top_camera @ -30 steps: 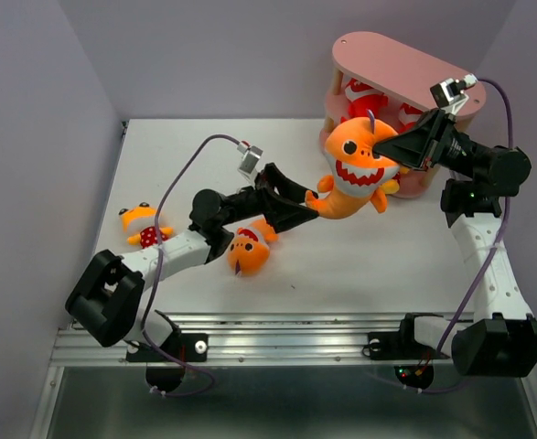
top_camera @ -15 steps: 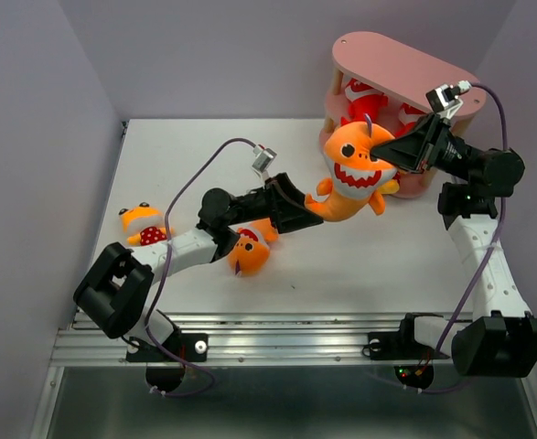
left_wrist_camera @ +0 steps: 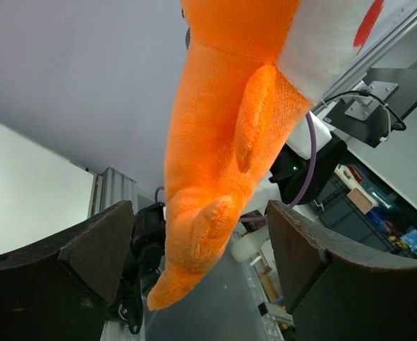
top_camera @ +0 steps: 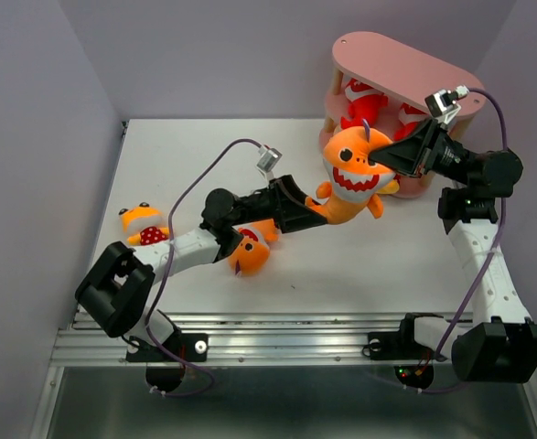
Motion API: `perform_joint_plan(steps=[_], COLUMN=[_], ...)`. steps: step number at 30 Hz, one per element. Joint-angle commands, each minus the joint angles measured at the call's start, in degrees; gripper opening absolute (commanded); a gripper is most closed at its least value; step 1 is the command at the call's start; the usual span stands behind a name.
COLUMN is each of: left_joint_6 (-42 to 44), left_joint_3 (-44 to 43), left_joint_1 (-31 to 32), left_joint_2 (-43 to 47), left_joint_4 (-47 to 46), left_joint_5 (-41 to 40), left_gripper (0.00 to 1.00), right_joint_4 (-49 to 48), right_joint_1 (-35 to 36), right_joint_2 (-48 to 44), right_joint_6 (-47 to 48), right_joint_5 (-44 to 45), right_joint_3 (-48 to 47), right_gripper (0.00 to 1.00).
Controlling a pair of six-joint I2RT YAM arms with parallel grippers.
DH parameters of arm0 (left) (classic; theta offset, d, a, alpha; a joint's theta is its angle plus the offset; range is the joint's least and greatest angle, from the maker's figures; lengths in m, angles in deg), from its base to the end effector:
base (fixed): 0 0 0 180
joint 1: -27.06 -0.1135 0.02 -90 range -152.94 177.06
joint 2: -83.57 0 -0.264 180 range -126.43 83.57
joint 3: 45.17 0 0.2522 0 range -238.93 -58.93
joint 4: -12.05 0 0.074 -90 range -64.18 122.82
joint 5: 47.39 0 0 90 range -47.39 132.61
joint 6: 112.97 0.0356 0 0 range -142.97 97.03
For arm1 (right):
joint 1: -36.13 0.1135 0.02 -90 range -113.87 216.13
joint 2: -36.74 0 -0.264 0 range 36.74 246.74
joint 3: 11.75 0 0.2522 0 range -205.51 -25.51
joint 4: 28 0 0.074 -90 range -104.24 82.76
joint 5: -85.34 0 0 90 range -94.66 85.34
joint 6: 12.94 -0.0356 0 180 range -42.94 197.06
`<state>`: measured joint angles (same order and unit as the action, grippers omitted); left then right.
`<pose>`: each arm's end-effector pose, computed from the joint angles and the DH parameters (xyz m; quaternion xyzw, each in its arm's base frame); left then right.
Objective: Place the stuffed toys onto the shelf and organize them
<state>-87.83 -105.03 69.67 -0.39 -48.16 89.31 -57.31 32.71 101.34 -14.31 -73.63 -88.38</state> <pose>0.2047 -0.2235 0.3311 0.2664 0.4764 -0.7661 0.3393 0.2202 0.0201 0.4619 -0.0993 0.6096 0.6894 0.3785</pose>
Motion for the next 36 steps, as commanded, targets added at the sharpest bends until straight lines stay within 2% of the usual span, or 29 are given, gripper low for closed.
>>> perform_joint_plan(steps=[1, 6, 11, 13, 18, 23, 24, 25, 26, 28, 29, 31, 32, 33, 35, 36], left_joint_6=[-0.18, -1.32, -2.20, -2.37, -3.87, -4.04, -3.70, -3.43, -2.91, -1.77, -0.28, 1.05, 2.01, 2.71, 4.99, 6.05], left_joint_3=[-3.37, -3.64, -3.46, -3.55, -3.64, -2.24, -1.62, -1.36, -1.18, -0.83, -0.91, -1.35, -1.61, -2.40, -3.28, -4.33], left_joint_1=[0.81, 0.98, 1.16, 1.25, 1.77, 1.86, 1.86, 1.86, 1.95, 1.95, 1.86, 1.95, 1.95, 1.95, 1.86, 1.95], left_joint_2=[-0.41, -0.68, -0.15, 0.29, 1.17, 2.66, 3.36, 3.80, 4.33, 5.30, 6.17, 7.14, 7.32, 7.50, 8.02, 8.11], left_joint_4=[-26.66, -27.71, -29.03, -29.47, -30.96, -30.36, -29.66, -28.60, -26.24, -23.08, -19.66, -16.74, -14.38, -12.88, -7.54, -5.67], left_joint_5=[-0.03, 0.06, 0.24, 0.24, 0.85, 1.20, 1.12, 1.12, 1.20, 1.12, 1.29, 1.73, 1.90, 2.17, 2.52, 2.70], left_gripper=[0.83, 0.69, 0.60, 0.50, 0.42, 0.36, 0.28, 0.25, 0.19, 0.00, 0.00, 0.00, 0.00, 0.00, 0.00, 0.00], right_joint_4=[-0.09, 0.27, 2.37, 3.25, 5.19, 5.19, 5.28, 5.28, 5.28, 5.28, 5.45, 5.71, 6.24, 6.76, 8.95, 10.36], right_joint_1=[-0.45, -0.45, -0.45, -0.45, -0.97, -2.20, -2.20, -2.20, -2.20, -2.73, -2.73, -3.34, -3.35, -3.35, -4.57, -4.58], right_joint_2=[-1.58, -2.11, -2.72, -2.90, -2.99, -2.37, -2.11, -2.11, -2.11, -1.93, -2.11, -2.28, -2.28, -2.37, -2.37, -2.20], right_joint_6=[1.55, 2.08, 4.09, 4.88, 7.35, 7.53, 7.70, 8.05, 8.31, 8.93, 9.71, 11.03, 11.65, 12.53, 16.12, 17.53], right_joint_5=[1.03, 1.12, 1.29, 1.56, 2.08, 2.26, 2.17, 2.17, 2.09, 1.65, 1.65, 1.38, 1.29, 1.12, 0.42, -0.46], right_joint_3=[0.03, 0.73, 1.52, 1.79, 1.79, 0.91, 0.56, 0.38, 0.29, -0.06, -0.32, -0.84, -1.20, -1.64, -3.65, -4.71], right_gripper=[0.01, 0.01, 0.01, 0.01, 0.01, 0.07, 0.09, 0.10, 0.18, 0.31, 0.44, 0.57, 0.69, 0.75, 1.00, 1.00])
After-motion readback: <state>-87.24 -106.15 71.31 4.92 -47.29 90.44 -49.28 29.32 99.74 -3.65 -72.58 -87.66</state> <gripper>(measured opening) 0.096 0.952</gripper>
